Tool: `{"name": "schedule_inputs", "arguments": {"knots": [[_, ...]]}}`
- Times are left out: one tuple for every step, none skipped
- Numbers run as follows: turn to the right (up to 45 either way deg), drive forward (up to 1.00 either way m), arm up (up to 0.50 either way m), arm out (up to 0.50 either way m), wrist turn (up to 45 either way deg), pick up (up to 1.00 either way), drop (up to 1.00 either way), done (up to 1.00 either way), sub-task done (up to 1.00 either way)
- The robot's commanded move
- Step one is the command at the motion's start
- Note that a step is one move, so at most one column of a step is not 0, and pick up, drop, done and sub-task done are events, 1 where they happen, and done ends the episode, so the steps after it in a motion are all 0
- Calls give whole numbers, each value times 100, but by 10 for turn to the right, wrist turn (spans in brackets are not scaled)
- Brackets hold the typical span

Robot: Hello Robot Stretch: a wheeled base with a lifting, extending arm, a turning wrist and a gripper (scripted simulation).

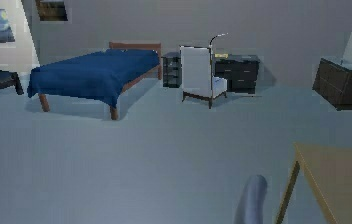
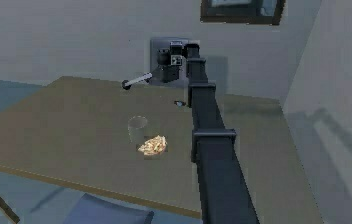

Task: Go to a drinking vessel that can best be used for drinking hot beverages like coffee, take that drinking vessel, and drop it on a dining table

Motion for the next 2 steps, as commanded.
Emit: {"name": "schedule_inputs", "arguments": {"knots": [[0,0,4,0,0,0,0,0,0],[0,0,0,-8,0,0,0,0,0]]}}
